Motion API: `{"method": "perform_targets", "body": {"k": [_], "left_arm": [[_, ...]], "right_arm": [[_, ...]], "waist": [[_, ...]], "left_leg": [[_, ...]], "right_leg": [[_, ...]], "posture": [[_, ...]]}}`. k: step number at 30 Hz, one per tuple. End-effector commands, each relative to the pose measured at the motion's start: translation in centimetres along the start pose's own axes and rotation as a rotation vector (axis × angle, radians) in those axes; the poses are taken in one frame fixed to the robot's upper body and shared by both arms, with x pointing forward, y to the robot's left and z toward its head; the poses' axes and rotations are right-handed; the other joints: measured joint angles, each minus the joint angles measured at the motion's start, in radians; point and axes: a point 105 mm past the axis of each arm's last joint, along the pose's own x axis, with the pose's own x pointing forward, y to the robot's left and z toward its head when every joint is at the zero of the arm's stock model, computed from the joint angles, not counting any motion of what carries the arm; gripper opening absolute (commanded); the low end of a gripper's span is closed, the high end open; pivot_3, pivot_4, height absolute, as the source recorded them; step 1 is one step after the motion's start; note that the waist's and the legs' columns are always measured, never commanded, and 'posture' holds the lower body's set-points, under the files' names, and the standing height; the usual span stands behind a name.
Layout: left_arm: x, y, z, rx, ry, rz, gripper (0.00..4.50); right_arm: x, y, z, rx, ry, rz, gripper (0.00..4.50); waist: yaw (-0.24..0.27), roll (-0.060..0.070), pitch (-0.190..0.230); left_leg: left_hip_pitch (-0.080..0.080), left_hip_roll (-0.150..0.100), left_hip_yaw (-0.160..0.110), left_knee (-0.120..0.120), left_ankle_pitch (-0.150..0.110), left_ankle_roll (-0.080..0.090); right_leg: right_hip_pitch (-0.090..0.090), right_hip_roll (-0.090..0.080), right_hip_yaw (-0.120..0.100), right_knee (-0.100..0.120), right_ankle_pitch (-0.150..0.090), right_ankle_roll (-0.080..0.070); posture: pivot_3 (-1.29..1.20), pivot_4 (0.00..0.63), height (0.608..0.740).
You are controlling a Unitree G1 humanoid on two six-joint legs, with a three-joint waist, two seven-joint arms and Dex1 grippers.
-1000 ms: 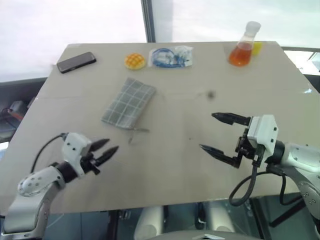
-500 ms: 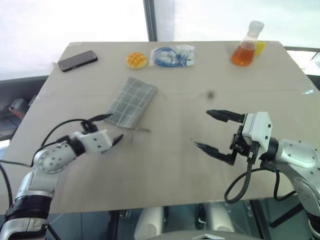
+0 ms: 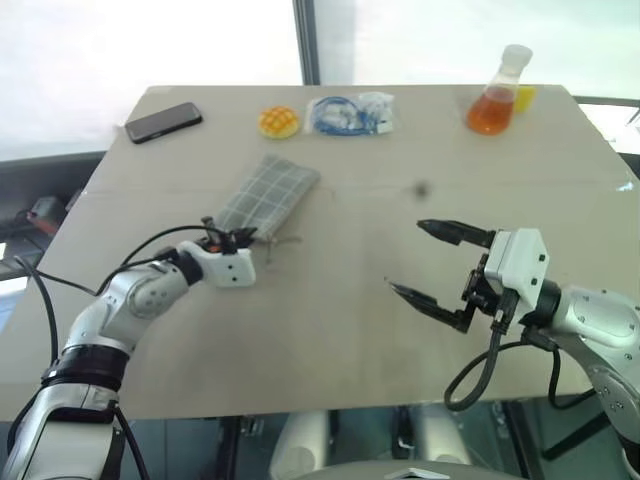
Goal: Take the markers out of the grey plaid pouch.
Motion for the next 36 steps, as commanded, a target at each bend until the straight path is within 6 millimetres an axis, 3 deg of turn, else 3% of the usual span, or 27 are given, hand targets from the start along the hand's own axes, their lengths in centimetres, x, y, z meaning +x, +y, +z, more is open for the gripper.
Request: {"method": "perform_targets", "body": {"k": [1,4,9,18,20,23,29,34,36], "left_arm": [[0.4,1.1,1.3,-0.080,-0.081,0.074,0.03],[0.6,2.2,3.9,-0.285,-0.213,0.122,0.03],[0.7,2.7,7.2,-0.558,-0.379,0.110,0.03],[1.9,1.3,9.6,-0.566,-0.502,0.041,0.03],[2.2,1.1,9.9,-0.554,-0.520,0.031,0.00],[2.4,0.9,10.1,-0.545,-0.539,0.023,0.00],[2.4,0.6,10.1,-0.536,-0.556,0.014,0.00],[2.4,0.4,10.2,-0.527,-0.563,0.014,0.00],[2.3,0.4,10.0,-0.525,-0.561,0.017,0.00]], "right_arm": [[0.5,0.1,1.3,-0.043,-0.050,0.012,4.50],[1.3,-0.1,1.4,-0.014,-0.059,0.027,4.50],[4.1,-0.3,0.6,0.212,0.039,0.092,4.50],[7.8,-1.5,-1.0,0.352,0.134,0.109,4.50],[9.1,-1.3,-1.2,0.366,0.147,0.120,3.95],[10.1,-0.7,-1.9,0.369,0.181,0.139,2.76],[11.0,-0.6,-2.9,0.376,0.227,0.140,2.76],[11.0,-1.4,-3.5,0.352,0.263,0.103,0.63],[10.7,-1.9,-3.4,0.353,0.264,0.084,0.11]], "waist": [[-0.001,0.000,0.000],[-0.002,0.000,0.000],[-0.020,-0.001,0.001],[-0.027,-0.001,0.001],[-0.027,-0.001,0.001],[-0.026,-0.001,0.001],[-0.027,-0.001,0.001],[-0.027,-0.001,0.001],[-0.028,-0.001,0.001]], "left_leg": [[0.000,0.000,0.000,0.000,0.000,0.000],[-0.001,0.000,0.000,0.001,0.000,0.000],[-0.002,0.000,0.000,0.001,0.000,0.000],[-0.001,-0.001,-0.001,0.001,0.000,0.000],[-0.001,-0.001,-0.002,0.001,0.000,0.000],[-0.001,-0.001,-0.001,0.001,0.000,0.000],[-0.001,-0.001,-0.001,0.001,0.000,0.000],[-0.001,-0.001,-0.001,0.001,0.000,0.000],[-0.001,-0.001,-0.001,0.001,0.000,0.000]], "right_leg": [[0.000,0.000,0.000,0.000,0.000,0.000],[0.000,0.000,0.000,0.000,0.000,0.000],[0.000,-0.001,0.000,0.000,0.003,-0.004],[0.001,0.002,0.000,0.000,0.003,-0.005],[0.001,0.003,0.000,0.000,0.003,-0.005],[0.001,0.004,0.000,0.000,0.003,-0.005],[0.001,0.004,0.000,0.000,0.003,-0.005],[0.001,0.004,0.000,0.000,0.003,-0.005],[0.001,0.004,0.000,0.000,0.003,-0.005]], "posture": [[0.00,0.150,0.740],[0.00,0.150,0.740],[0.00,0.150,0.740],[0.00,0.150,0.740],[0.00,0.150,0.740],[0.00,0.150,0.740],[0.00,0.150,0.740],[0.00,0.150,0.740],[0.00,0.150,0.740]]}}
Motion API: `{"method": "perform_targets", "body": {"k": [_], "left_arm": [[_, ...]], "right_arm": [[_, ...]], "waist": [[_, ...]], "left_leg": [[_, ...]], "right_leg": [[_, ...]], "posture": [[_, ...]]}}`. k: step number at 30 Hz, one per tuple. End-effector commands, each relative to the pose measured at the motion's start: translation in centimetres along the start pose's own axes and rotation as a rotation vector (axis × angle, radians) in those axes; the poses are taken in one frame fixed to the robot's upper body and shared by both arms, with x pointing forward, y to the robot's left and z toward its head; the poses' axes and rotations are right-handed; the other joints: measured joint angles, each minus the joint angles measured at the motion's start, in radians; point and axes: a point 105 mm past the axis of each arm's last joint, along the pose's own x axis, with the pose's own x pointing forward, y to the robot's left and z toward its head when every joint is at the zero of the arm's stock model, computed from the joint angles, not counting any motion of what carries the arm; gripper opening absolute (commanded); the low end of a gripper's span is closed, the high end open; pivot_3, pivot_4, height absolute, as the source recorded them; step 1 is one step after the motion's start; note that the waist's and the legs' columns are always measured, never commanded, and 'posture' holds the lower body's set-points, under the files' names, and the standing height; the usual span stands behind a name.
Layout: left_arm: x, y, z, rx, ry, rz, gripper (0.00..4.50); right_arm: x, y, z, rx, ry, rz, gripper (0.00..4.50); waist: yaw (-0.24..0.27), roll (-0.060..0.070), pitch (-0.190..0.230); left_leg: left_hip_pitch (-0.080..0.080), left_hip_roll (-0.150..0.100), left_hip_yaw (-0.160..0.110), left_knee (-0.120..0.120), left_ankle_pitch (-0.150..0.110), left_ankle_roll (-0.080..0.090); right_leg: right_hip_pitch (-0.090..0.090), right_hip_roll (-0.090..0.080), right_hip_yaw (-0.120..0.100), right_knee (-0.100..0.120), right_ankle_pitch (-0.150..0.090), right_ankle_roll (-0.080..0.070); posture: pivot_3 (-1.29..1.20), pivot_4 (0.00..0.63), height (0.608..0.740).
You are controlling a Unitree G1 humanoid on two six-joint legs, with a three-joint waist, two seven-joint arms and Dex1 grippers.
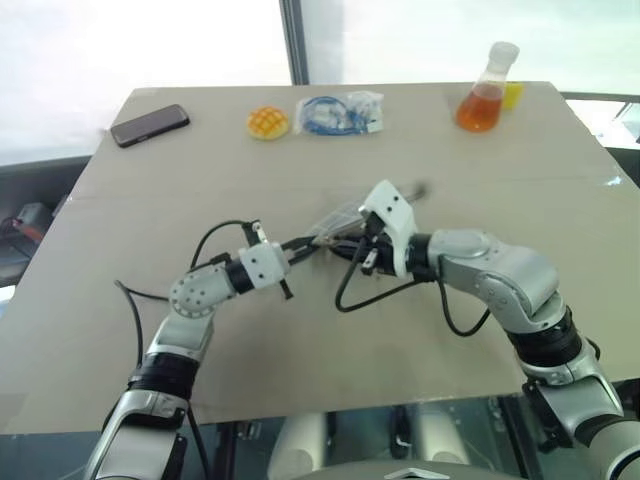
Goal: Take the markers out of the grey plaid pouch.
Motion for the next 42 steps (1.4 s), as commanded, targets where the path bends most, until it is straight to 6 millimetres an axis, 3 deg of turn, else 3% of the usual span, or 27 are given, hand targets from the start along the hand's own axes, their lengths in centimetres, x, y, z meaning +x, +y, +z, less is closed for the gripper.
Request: {"method": "perform_targets", "body": {"k": [1,8,13,21,26,30,35,38,40,42], "left_arm": [[0.0,0.7,0.7,0.045,-0.036,0.016,0.00],[-0.6,0.7,0.2,0.024,-0.031,0.023,0.00],[-1.4,-0.3,0.9,-0.073,-0.103,-0.017,0.00],[-1.5,-0.7,1.7,-0.106,-0.139,-0.057,0.00],[-1.6,-0.2,2.2,-0.127,-0.145,-0.037,0.00],[-1.4,-0.2,2.4,-0.130,-0.150,-0.038,0.00],[-0.5,-0.4,2.8,-0.128,-0.158,-0.038,0.00],[-0.1,-0.2,3.0,-0.125,-0.162,-0.037,0.00],[0.0,-0.1,3.0,-0.124,-0.161,-0.037,0.00],[0.0,-0.1,3.1,-0.122,-0.160,-0.037,0.00]], "right_arm": [[-0.7,-0.6,1.3,-0.035,-0.027,-0.024,0.11],[-2.1,-1.7,1.3,-0.039,-0.003,-0.077,0.11],[-4.5,-5.9,0.0,0.016,0.057,-0.284,0.11],[-8.3,-11.0,-1.0,0.066,0.109,-0.541,0.11],[-11.2,-12.8,-1.9,0.077,0.150,-0.645,0.11],[-11.6,-11.8,-1.8,0.062,0.144,-0.618,0.11],[-9.6,-6.7,-0.7,-0.017,0.103,-0.364,0.11],[-8.4,-5.1,0.6,-0.052,0.034,-0.323,0.91],[-7.9,-4.7,1.7,-0.097,-0.017,-0.341,1.86],[-7.6,-4.3,2.3,-0.111,-0.048,-0.347,1.86]], "waist": [[0.000,0.000,0.000],[0.000,0.000,0.000],[-0.001,0.000,0.000],[0.001,0.000,0.000],[0.000,0.001,0.000],[-0.001,0.001,0.000],[-0.001,0.001,0.001],[0.000,0.001,0.000],[0.000,0.001,0.000],[0.001,0.001,0.000]], "left_leg": [[0.000,0.000,0.000,0.000,0.000,0.000],[0.000,0.000,0.000,0.000,0.000,0.000],[0.000,0.000,0.000,0.000,0.000,0.000],[0.000,0.000,0.000,0.000,0.000,0.000],[-0.001,0.000,0.001,-0.001,0.000,0.000],[-0.001,0.000,0.001,-0.001,0.000,0.000],[-0.001,0.001,0.000,-0.001,0.000,0.000],[-0.001,0.001,0.000,-0.001,0.000,0.000],[-0.001,0.001,0.000,-0.001,0.000,0.000],[-0.001,0.001,0.000,-0.001,0.000,0.000]], "right_leg": [[0.000,0.000,0.000,0.000,0.000,0.000],[0.000,0.000,0.000,0.000,0.000,0.000],[0.000,0.000,0.000,0.000,0.000,0.000],[0.000,-0.001,0.000,0.000,0.000,0.000],[-0.002,0.000,0.001,-0.001,0.000,0.000],[-0.002,0.001,0.001,-0.001,0.000,0.000],[-0.002,0.001,0.001,-0.001,0.000,0.001],[-0.002,0.001,0.001,-0.001,-0.002,0.003],[-0.002,0.001,0.001,0.000,-0.002,0.003],[-0.002,0.001,0.001,0.000,-0.002,0.003]], "posture": [[0.00,0.150,0.740],[0.00,0.150,0.740],[0.00,0.150,0.740],[0.00,0.150,0.740],[0.00,0.150,0.740],[0.00,0.150,0.740],[0.00,0.150,0.740],[0.00,0.150,0.740],[0.00,0.150,0.740],[0.00,0.150,0.740]]}}
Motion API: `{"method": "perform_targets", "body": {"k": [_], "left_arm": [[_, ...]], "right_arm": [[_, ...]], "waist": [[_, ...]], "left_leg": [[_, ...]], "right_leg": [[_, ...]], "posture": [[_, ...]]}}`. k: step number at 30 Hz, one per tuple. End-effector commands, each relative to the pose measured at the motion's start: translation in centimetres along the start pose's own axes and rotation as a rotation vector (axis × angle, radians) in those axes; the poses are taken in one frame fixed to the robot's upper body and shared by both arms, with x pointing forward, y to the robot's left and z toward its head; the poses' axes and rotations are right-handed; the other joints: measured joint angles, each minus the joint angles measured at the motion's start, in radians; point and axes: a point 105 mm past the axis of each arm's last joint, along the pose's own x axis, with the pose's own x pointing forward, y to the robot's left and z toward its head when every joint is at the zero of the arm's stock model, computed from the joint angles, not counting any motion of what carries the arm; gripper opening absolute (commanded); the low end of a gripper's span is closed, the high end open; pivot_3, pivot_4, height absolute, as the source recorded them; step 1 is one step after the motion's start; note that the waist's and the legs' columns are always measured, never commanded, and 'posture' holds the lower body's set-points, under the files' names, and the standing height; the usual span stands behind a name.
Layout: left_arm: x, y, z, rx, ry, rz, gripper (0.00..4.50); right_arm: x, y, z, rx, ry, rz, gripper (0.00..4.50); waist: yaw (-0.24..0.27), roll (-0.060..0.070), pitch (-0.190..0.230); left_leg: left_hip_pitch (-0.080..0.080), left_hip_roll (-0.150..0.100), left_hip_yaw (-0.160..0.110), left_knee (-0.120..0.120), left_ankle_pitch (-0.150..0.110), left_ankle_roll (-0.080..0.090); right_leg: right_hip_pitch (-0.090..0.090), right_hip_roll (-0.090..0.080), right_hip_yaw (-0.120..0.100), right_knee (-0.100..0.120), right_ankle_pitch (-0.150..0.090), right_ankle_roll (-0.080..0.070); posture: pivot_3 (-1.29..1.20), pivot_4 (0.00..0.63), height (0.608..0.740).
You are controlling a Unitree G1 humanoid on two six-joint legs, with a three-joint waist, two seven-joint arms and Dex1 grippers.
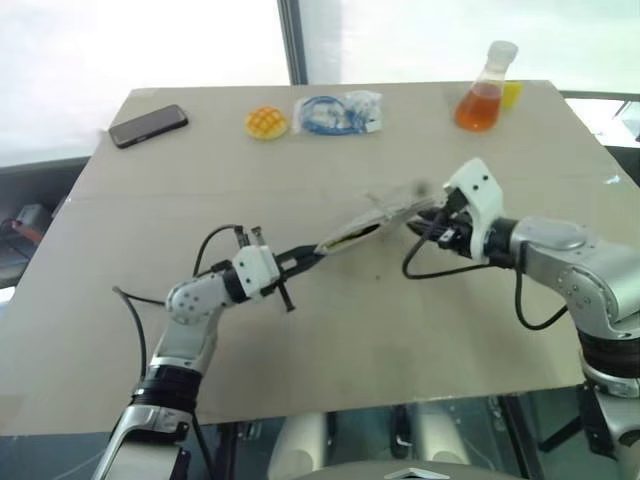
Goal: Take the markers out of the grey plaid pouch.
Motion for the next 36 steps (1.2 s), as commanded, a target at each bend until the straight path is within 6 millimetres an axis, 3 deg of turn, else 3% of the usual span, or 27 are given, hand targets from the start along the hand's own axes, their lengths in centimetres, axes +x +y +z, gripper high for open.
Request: {"method": "perform_targets", "body": {"k": [1,8,15,20,24,28,36], "left_arm": [[0.4,0.6,1.3,0.051,-0.033,0.005,0.00],[1.3,0.2,2.1,0.061,-0.046,-0.004,0.00],[1.5,0.5,2.6,0.070,-0.041,-0.003,0.00],[1.4,0.7,2.7,0.076,-0.032,0.007,0.00],[1.4,0.7,2.8,0.079,-0.025,0.013,0.00],[1.7,0.8,3.0,0.079,-0.023,0.018,0.00],[1.6,0.6,2.6,0.064,-0.020,0.023,0.00]], "right_arm": [[-0.2,0.6,2.6,-0.066,-0.115,-0.039,1.86],[1.5,0.7,3.5,0.031,-0.153,-0.054,1.86],[3.2,0.3,1.2,0.053,-0.023,-0.056,1.86],[2.5,-0.2,1.1,0.052,-0.007,-0.058,0.04],[1.7,-0.8,1.4,0.052,-0.022,-0.081,0.04],[0.3,-3.1,1.3,0.050,-0.047,-0.188,0.04],[-2.6,-8.2,-0.9,0.051,-0.015,-0.428,0.04]], "waist": [[0.001,0.000,0.000],[-0.001,0.000,0.000],[-0.001,0.000,0.000],[-0.001,0.000,0.000],[-0.001,0.000,0.000],[0.000,0.000,0.000],[0.000,0.000,0.000]], "left_leg": [[0.000,0.000,0.000,0.000,0.000,0.000],[0.000,0.000,0.000,0.000,0.000,0.000],[0.000,-0.001,0.000,0.000,0.000,0.000],[0.000,-0.001,0.000,0.000,0.000,0.000],[0.000,-0.001,0.000,0.000,0.000,0.000],[0.000,-0.001,0.000,0.000,0.000,0.000],[0.000,-0.001,0.001,0.000,0.000,0.000]], "right_leg": [[0.000,0.000,0.000,0.000,0.000,0.000],[0.000,0.000,0.000,0.000,0.002,-0.003],[0.000,0.000,0.000,0.000,0.002,-0.003],[0.000,0.000,0.000,0.000,0.002,-0.003],[0.000,0.000,0.000,0.000,0.002,-0.003],[0.000,0.000,0.000,0.000,0.002,-0.003],[0.000,0.000,0.000,-0.001,0.001,-0.002]], "posture": [[0.00,0.150,0.740],[0.00,0.150,0.740],[0.00,0.150,0.740],[0.00,0.150,0.740],[0.00,0.150,0.740],[0.00,0.150,0.740],[0.00,0.150,0.740]]}}
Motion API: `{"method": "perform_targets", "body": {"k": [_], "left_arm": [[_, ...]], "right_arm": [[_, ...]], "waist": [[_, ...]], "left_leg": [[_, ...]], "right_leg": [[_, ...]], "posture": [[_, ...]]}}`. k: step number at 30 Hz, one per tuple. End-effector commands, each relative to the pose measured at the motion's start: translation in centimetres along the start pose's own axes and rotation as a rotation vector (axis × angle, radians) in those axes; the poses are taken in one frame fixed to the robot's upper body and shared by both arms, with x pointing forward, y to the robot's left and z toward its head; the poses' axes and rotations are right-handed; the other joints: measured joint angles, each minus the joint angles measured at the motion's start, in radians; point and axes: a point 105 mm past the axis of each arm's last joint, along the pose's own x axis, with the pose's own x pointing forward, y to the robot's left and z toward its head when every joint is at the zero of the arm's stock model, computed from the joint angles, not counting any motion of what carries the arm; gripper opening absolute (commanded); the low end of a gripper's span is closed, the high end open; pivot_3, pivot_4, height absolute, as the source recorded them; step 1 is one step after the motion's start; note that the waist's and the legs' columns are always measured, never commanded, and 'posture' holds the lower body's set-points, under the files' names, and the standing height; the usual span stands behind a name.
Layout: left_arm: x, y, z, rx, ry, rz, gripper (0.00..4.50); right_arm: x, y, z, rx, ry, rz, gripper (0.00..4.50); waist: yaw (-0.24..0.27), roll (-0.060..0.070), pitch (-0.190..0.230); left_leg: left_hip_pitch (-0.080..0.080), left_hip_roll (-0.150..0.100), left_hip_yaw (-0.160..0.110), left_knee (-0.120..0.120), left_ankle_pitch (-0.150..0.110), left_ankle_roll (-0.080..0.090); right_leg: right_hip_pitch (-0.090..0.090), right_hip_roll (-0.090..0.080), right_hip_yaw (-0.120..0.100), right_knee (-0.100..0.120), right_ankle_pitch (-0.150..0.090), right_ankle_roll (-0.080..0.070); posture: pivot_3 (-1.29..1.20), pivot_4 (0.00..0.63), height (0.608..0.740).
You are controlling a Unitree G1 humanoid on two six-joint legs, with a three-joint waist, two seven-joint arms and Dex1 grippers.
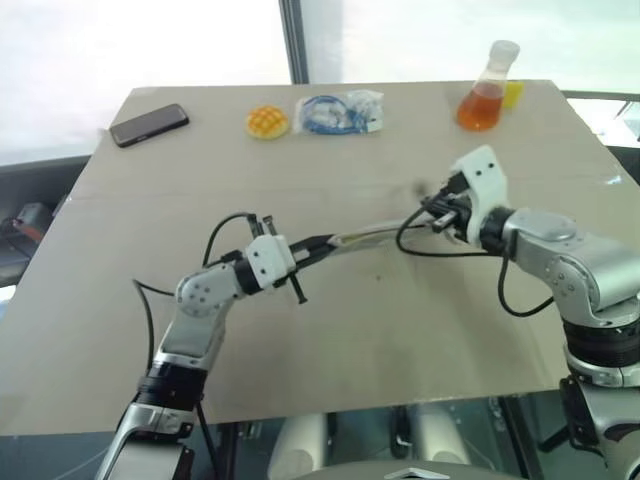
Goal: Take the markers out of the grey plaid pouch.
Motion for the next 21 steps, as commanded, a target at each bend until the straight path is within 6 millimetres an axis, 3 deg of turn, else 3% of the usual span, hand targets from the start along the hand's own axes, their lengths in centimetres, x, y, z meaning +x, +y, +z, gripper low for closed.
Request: {"method": "perform_targets", "body": {"k": [1,7,9,11,14,17,21], "left_arm": [[-0.3,0.6,0.8,0.034,-0.027,0.025,0.00],[-0.8,0.3,0.4,-0.008,-0.031,0.032,0.00],[-0.7,0.3,0.5,-0.018,-0.037,0.036,0.00],[-0.4,0.5,0.8,-0.034,-0.046,0.048,0.00],[0.0,0.9,1.0,-0.056,-0.054,0.066,0.00],[0.2,0.9,0.9,-0.057,-0.060,0.065,0.00],[0.5,0.8,0.6,-0.049,-0.069,0.063,0.00]], "right_arm": [[-1.6,-4.1,0.2,-0.008,-0.030,-0.180,0.04],[-2.0,-5.7,-0.3,-0.014,-0.030,-0.249,0.04],[-2.1,-5.2,-0.6,-0.058,-0.001,-0.218,0.04],[-2.8,-3.5,-0.4,-0.067,-0.002,-0.098,0.04],[-3.9,-3.1,0.4,-0.112,-0.026,-0.091,0.89],[-5.3,-2.1,0.7,-0.126,-0.032,-0.066,2.22],[-7.2,-0.6,1.8,-0.065,-0.086,-0.014,2.22]], "waist": [[0.000,0.000,0.000],[-0.001,0.000,0.000],[0.000,0.000,0.000],[0.004,0.000,0.000],[0.002,0.000,0.000],[0.002,0.000,0.000],[0.003,0.000,0.000]], "left_leg": [[0.000,0.000,0.000,0.000,0.000,0.000],[0.000,0.000,0.001,0.000,0.000,0.000],[0.000,0.000,0.000,0.000,0.000,0.000],[0.000,0.000,0.000,0.000,0.000,0.000],[0.000,0.000,0.000,0.000,0.000,0.000],[0.000,0.000,0.000,0.000,0.000,0.000],[0.000,0.000,-0.001,0.000,0.000,0.000]], "right_leg": [[0.000,0.000,0.000,0.000,0.000,0.001],[0.000,0.000,0.001,0.000,-0.001,0.001],[0.000,0.000,0.001,0.000,-0.001,0.001],[0.000,0.000,0.001,0.000,-0.001,0.001],[0.000,-0.001,0.001,-0.001,-0.001,0.001],[0.000,-0.001,0.001,0.000,-0.001,0.002],[0.000,0.000,0.000,0.000,-0.001,0.002]], "posture": [[0.00,0.150,0.740],[0.00,0.150,0.740],[0.00,0.150,0.740],[0.00,0.150,0.740],[0.00,0.150,0.740],[0.00,0.150,0.740],[0.00,0.150,0.740]]}}
